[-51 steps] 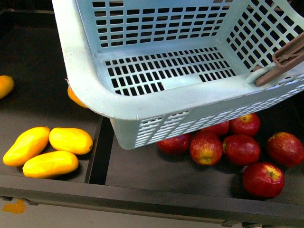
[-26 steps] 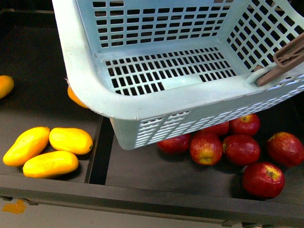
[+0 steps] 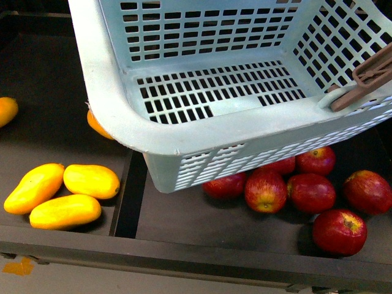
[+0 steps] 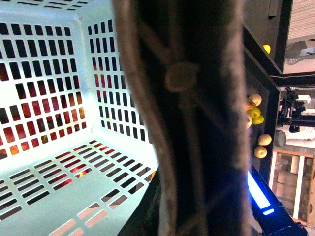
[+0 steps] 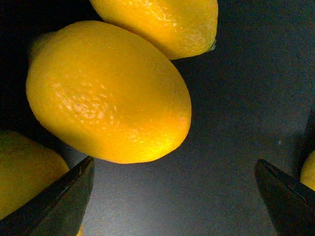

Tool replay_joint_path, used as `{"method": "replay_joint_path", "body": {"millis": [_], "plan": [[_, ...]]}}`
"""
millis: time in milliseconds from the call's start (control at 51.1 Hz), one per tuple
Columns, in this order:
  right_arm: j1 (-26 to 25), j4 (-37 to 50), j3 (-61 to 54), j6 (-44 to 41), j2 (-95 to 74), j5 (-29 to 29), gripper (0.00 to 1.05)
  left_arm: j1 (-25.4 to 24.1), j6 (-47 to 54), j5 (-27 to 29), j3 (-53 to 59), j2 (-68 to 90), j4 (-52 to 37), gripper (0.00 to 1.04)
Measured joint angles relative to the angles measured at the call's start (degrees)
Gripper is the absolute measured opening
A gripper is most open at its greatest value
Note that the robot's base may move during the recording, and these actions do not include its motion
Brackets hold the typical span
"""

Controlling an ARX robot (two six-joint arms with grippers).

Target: Pick lemon and mango into basket

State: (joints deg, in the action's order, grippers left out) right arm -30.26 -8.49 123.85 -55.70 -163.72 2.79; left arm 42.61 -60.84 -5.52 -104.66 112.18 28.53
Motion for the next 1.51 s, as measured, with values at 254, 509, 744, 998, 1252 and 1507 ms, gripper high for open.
{"method": "replay_joint_path", "body": {"millis": [254,509,744,998,1252,1507], "plan": [[0.2,-5.3,10.6,-5.3,-5.6,1.7,0.96,0.0,0.0,0.0,0.0,0.0,0.0,0.05],[0.3,-7.3,14.4,-13.3,-7.6,3.8,0.96,0.0,0.0,0.0,0.0,0.0,0.0,0.05],[1.1,-7.2,16.0,-20.1,-8.6,5.0,0.96,0.0,0.0,0.0,0.0,0.0,0.0,0.05],[1.7,-12.0,24.5,-24.1,-13.2,4.7,0.96,0.0,0.0,0.0,0.0,0.0,0.0,0.05],[1.9,-19.9,38.5,-27.3,-20.1,4.9,0.96,0.0,0.0,0.0,0.0,0.0,0.0,0.05],[2.0,-20.9,42.5,-28.1,-22.2,5.0,0.85,0.0,0.0,0.0,0.0,0.0,0.0,0.05]]}}
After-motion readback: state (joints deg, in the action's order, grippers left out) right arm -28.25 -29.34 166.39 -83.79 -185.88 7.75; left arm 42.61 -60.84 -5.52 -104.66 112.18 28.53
